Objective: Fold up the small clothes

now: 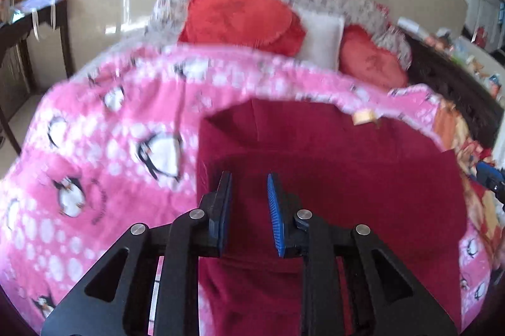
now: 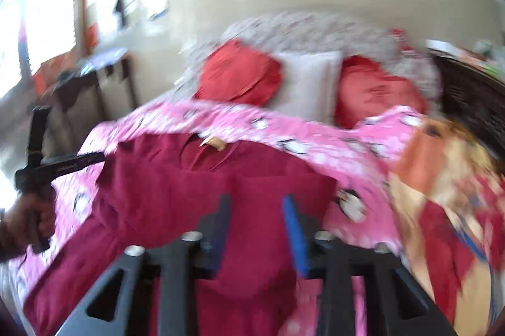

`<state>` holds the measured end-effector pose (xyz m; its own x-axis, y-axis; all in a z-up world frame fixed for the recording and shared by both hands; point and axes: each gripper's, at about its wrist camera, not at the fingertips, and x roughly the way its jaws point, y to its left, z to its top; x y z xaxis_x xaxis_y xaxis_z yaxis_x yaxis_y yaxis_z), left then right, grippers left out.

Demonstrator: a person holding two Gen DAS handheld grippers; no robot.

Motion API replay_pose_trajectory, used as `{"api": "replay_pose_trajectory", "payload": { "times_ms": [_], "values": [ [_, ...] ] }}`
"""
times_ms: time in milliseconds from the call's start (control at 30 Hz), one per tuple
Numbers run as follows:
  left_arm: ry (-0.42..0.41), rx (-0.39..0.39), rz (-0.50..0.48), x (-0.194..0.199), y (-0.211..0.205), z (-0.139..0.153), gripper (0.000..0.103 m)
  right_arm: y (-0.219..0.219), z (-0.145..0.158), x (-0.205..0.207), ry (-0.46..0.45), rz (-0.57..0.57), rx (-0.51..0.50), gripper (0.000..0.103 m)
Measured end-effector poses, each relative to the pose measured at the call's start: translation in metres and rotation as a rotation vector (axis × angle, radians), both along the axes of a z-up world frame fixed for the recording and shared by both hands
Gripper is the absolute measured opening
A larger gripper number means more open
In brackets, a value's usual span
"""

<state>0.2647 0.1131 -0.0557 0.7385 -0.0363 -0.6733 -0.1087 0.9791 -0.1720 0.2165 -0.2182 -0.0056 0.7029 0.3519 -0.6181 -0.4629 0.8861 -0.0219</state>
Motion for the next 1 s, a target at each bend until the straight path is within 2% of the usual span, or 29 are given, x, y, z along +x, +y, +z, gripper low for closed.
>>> {"api": "replay_pose_trajectory", "payload": {
  "times_ms": [67,133,167,267,333,400,467,533,567,600,633,667,700,767,800,867,900,933,967,1000],
  "values": [
    [0.080,-0.019,0.025,0.011,0.003,-0.023,0.020,0.003,-0.022,0.022,0.042,-0.018,-0.108,0.025],
    [0.091,-0.051,0.029,0.009,0.006,-0.037,0.021,-0.006,-0.055,0.040,0.136,-0.025,-0.149,0.025],
    [0.070,-0.041,0.031,0.007,0.005,-0.040,0.022,-0.014,-0.068,0.041,0.133,-0.024,-0.131,0.025],
    [0.074,-0.048,0.026,0.011,0.005,-0.045,0.022,-0.025,-0.081,0.043,0.118,-0.052,-0.059,0.027],
    [0.078,-0.076,0.017,0.012,0.009,-0.045,0.021,-0.023,-0.084,0.043,0.099,-0.061,-0.076,0.027],
    [0.090,-0.078,-0.001,0.011,0.009,-0.040,0.022,-0.020,-0.080,0.043,0.113,-0.071,-0.084,0.027],
    [0.108,-0.062,-0.002,0.002,0.011,-0.025,0.021,-0.015,-0.058,0.034,0.107,-0.104,-0.089,0.027],
    [0.049,-0.056,0.013,-0.015,0.012,-0.007,0.022,-0.008,-0.033,0.013,0.030,-0.084,-0.047,0.027],
    [0.001,-0.045,0.016,-0.024,0.011,-0.001,0.023,-0.006,-0.029,0.006,0.024,-0.074,-0.027,0.027],
    [0.005,-0.025,0.012,-0.026,0.008,-0.002,0.029,-0.003,-0.031,-0.001,0.043,-0.068,-0.018,0.027],
    [0.066,-0.009,-0.005,-0.021,0.003,-0.011,0.029,0.004,-0.045,-0.004,0.099,-0.067,-0.059,0.027],
    [0.175,-0.005,-0.038,-0.012,-0.004,-0.028,0.029,0.010,-0.059,-0.003,0.143,-0.076,-0.117,0.027],
    [0.180,0.046,-0.050,-0.012,-0.010,-0.031,0.030,0.015,-0.075,-0.004,0.169,-0.088,-0.193,0.027],
    [0.186,0.093,-0.060,-0.013,-0.015,-0.022,0.031,0.018,-0.070,-0.013,0.131,-0.098,-0.206,0.027],
    [0.200,0.077,-0.066,-0.016,-0.013,-0.015,0.031,0.015,-0.058,-0.016,0.147,-0.120,-0.184,0.027],
    [0.172,0.039,-0.078,-0.032,-0.005,0.000,0.031,0.003,-0.029,-0.036,0.121,-0.143,-0.113,0.027],
    [0.152,0.034,-0.082,-0.044,0.000,0.007,0.031,-0.004,-0.016,-0.048,0.107,-0.148,-0.070,0.032],
    [0.130,0.026,-0.096,-0.060,0.005,0.015,0.034,-0.015,-0.001,-0.068,0.101,-0.149,-0.006,0.044],
    [0.104,0.014,-0.126,-0.086,0.011,0.022,0.037,-0.027,0.009,-0.091,0.101,-0.146,0.051,0.052],
    [0.097,0.011,-0.138,-0.101,0.013,0.024,0.048,-0.034,0.014,-0.109,0.104,-0.144,0.078,0.061]
  ]
}}
